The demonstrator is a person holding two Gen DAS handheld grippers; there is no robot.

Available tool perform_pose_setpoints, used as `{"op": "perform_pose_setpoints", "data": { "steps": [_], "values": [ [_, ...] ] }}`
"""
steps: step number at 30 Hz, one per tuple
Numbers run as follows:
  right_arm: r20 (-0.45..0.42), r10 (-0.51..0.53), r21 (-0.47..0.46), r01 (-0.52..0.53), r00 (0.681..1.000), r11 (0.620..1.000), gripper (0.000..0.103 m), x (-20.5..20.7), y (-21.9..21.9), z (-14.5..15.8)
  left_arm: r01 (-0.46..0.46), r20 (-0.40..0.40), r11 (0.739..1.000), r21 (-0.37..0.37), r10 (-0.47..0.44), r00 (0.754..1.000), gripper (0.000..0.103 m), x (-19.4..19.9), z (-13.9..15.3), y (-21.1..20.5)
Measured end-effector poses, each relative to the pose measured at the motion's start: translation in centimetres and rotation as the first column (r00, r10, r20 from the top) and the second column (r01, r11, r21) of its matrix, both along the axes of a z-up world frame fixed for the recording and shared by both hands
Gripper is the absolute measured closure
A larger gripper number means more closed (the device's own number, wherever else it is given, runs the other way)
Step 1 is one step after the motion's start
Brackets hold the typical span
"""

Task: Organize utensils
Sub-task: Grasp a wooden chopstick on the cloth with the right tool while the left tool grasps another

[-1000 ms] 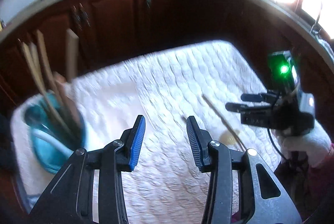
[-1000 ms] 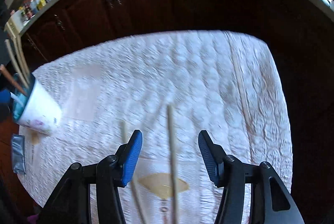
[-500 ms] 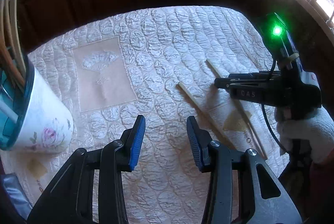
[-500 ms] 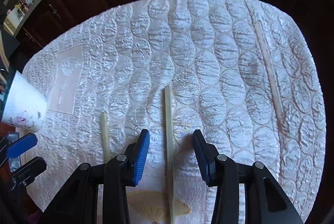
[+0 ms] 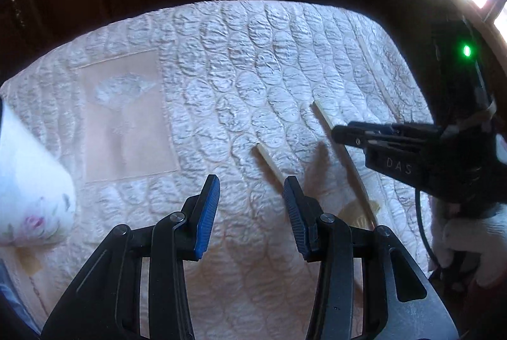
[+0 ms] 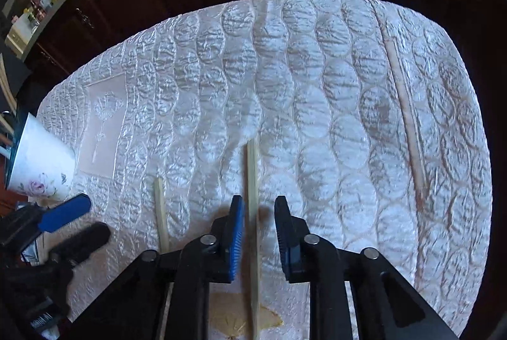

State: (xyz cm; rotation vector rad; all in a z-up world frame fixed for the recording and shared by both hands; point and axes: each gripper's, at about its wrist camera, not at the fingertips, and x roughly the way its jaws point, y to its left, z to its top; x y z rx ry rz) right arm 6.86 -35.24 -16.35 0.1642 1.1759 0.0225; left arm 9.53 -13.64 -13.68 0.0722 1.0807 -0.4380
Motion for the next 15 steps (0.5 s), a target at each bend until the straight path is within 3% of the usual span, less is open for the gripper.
{"op": "perform_pose_setpoints", "data": {
  "steps": [8, 11, 15],
  "values": [
    [-0.04, 0.034, 0.004, -0.034, 0.999, 0.999, 0.084, 4.2, 1.0, -1.2, -0.022, -0.068, 1.0, 0.013, 0.023, 0.997, 0.062, 2.2, -2.0, -2.5],
    [-0.027, 0.047, -0.003, -0.047, 0.999, 0.999, 0.093, 5.0, 1.4, -1.3, -0.014, -0.089, 1.0, 0.012, 0.015, 0.996, 0.062, 2.6, -2.9, -3.4],
    [-0.005, 0.025, 0.046, -0.025, 1.0, 0.999, 0.097, 4.2, -0.2, -0.4, 0.013, -0.058, 1.0, -0.001, -0.013, 0.998, 0.088, 2.7, -3.5, -4.1]
  ]
}}
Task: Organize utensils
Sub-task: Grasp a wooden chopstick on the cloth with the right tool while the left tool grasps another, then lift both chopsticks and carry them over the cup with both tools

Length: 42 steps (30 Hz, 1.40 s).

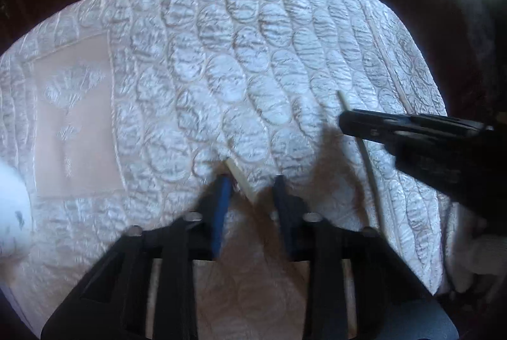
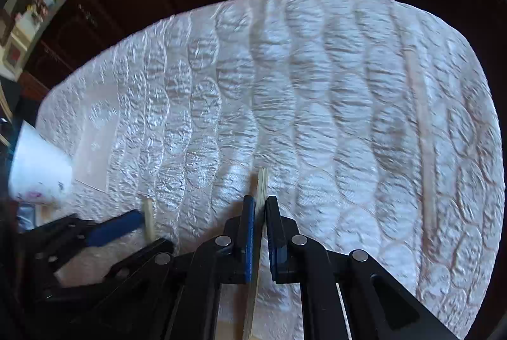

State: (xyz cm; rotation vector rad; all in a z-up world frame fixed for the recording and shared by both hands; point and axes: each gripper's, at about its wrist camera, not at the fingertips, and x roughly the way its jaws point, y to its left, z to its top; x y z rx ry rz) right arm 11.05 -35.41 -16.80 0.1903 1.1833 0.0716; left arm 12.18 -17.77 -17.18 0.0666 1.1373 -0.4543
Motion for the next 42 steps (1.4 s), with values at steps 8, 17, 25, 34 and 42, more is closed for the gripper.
{"op": "perform_pose_setpoints", "data": {
  "steps": [8, 17, 25, 34, 42],
  "values": [
    [0.093, -0.025, 0.077, 0.018, 0.995, 0.997, 0.098, -3.5, -2.0, 3.3, 0.052, 0.067, 0.998, -0.039, -0.049, 0.997, 0.099, -2.0, 2.6, 2.0],
    [0.202, -0.015, 0.098, -0.005, 0.979, 0.995, 0.098, -7.3, -1.1, 8.0, 0.101, 0.172, 0.994, -0.038, -0.093, 0.981, 0.099, -5.5, 6.7, 4.5],
    [0.267, 0.004, 0.09, -0.029, 0.964, 0.995, 0.098, -9.5, 1.8, 11.4, 0.132, 0.246, 0.991, -0.037, -0.119, 0.962, 0.099, -7.7, 10.0, 6.4],
    [0.162, 0.031, -0.024, -0.028, 0.986, 0.999, 0.096, -6.9, 3.6, 8.5, 0.086, 0.26, 0.994, -0.061, -0.068, 0.963, 0.099, -8.0, 11.2, 10.0],
    [-0.015, 0.0, -0.066, -0.001, 1.0, 0.998, 0.085, -1.6, 3.6, 0.4, 0.055, 0.259, 0.996, -0.071, -0.035, 0.965, 0.099, -8.3, 11.6, 11.6]
  ]
}}
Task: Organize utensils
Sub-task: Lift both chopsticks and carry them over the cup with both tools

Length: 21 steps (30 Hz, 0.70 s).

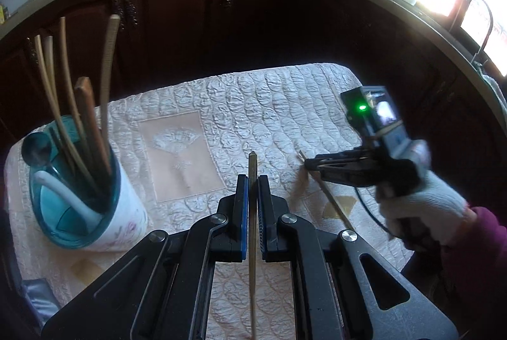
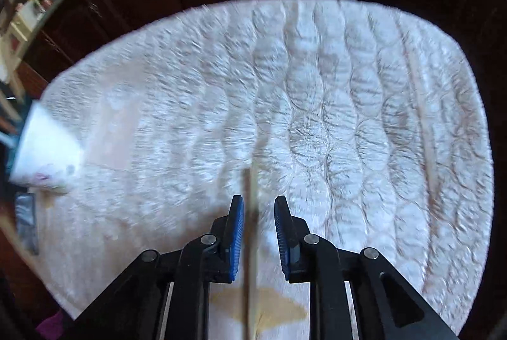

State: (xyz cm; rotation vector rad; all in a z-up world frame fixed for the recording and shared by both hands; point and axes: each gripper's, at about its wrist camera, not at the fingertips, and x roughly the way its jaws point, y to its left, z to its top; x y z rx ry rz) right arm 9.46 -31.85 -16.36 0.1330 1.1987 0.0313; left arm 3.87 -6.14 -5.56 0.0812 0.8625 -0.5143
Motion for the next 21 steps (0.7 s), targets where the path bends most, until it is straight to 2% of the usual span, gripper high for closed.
{"op": "perform_pose_setpoints", "data": {
  "steps": [2, 4, 6, 11, 16, 21],
  "values": [
    [-0.018, -0.007, 0.03, 0.007, 1.0, 1.0, 0.086, 0.9, -0.2, -1.3, -0.003, -0.001, 1.0, 0.003, 0.003, 1.0, 0.099, 0.0, -0.1, 0.2],
    [0.003, -0.006, 0.017, 0.006, 1.0, 1.0, 0.098, 1.0, -0.2, -1.2, -0.006, -0.003, 1.0, -0.002, 0.006, 1.0, 0.099, 0.0, -0.1, 0.6],
    [0.015, 0.008, 0.041, -0.009, 1.0, 0.999, 0.098, 0.7, 0.0, -0.4, -0.008, -0.004, 1.0, -0.01, 0.008, 1.0, 0.099, 0.0, 0.0, 0.8],
    [0.115, 0.044, 0.031, -0.048, 0.992, 0.998, 0.098, -2.0, 0.6, 4.4, 0.013, 0.013, 1.0, -0.028, -0.013, 1.0, 0.099, -0.5, 1.0, 1.6],
    [0.235, 0.073, 0.025, -0.082, 0.969, 0.996, 0.098, -5.3, 1.7, 10.1, 0.021, 0.047, 0.999, -0.042, -0.019, 0.999, 0.099, -1.1, 2.9, 2.6],
    [0.313, 0.096, 0.041, -0.114, 0.945, 0.993, 0.098, -6.8, 3.5, 13.6, 0.008, 0.072, 0.998, -0.058, -0.004, 0.997, 0.099, -1.5, 5.2, 4.0]
  ]
}}
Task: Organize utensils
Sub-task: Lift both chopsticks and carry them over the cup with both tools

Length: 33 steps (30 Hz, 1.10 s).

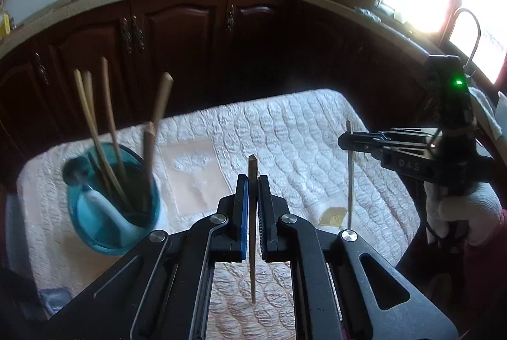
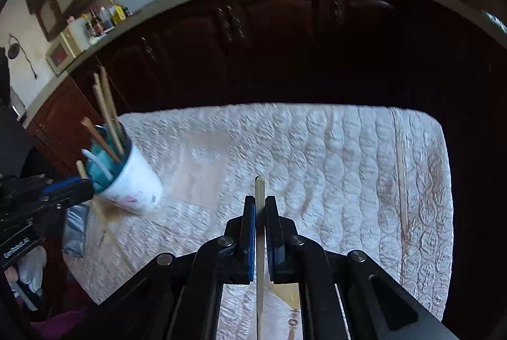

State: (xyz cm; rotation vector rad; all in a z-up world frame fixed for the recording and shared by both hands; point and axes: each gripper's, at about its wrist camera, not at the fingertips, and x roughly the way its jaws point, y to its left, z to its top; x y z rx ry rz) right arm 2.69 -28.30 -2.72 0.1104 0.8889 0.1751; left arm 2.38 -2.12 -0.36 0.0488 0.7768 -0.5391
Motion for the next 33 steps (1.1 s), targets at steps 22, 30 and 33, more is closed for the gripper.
{"op": "perform_pose_setpoints", "data": {
  "steps": [22, 30, 33],
  "values": [
    [0.22, 0.207, 0.057, -0.224, 0.953, 0.973, 0.098, 0.1, 9.2, 11.0, -0.109, 0.163, 0.994, -0.016, 0.11, 0.98, 0.099, 0.9, 9.6, 7.6],
    [0.28, 0.284, 0.079, -0.317, 0.917, 0.945, 0.098, 1.4, 13.2, 14.5, -0.166, 0.209, 0.986, -0.002, 0.163, 0.964, 0.099, 2.1, 12.5, 11.2],
    [0.305, 0.303, 0.087, -0.343, 0.903, 0.935, 0.098, 2.2, 14.6, 15.8, -0.199, 0.224, 0.98, 0.013, 0.191, 0.956, 0.099, 2.8, 12.7, 12.4]
  ]
}}
